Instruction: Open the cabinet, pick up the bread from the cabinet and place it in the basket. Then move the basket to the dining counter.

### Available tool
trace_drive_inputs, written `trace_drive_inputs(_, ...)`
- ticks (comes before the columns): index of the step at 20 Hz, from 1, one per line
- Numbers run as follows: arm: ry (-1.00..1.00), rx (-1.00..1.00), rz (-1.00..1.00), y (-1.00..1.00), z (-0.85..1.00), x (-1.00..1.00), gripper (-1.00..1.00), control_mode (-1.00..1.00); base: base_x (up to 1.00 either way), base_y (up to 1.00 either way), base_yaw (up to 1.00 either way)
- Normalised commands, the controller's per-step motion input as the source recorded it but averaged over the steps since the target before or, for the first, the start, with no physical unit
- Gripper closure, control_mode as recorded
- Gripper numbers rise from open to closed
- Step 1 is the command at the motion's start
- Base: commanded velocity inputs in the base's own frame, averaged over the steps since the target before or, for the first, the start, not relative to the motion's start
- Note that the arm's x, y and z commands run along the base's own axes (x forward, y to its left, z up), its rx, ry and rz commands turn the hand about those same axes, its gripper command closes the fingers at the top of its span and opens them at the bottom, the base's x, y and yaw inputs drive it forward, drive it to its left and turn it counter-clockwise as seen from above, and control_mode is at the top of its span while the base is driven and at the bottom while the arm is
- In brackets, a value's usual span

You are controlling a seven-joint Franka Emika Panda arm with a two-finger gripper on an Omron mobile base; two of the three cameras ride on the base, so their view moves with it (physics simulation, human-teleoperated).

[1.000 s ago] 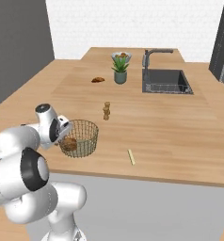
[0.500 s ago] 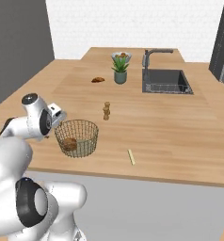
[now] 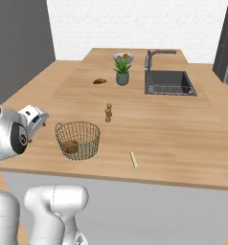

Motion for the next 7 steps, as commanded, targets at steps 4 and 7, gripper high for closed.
trace_drive_inputs(4, -0.21, 0.03, 0.00, 0.11, 0.04, -0.58, -1.00, -1.00, 0.00, 0.00, 0.00)
trace_drive_inputs(7, 0.01, 0.01, 0.00, 0.00, 0.02, 0.00, -1.00, -1.00, 0.00, 0.00, 0.00)
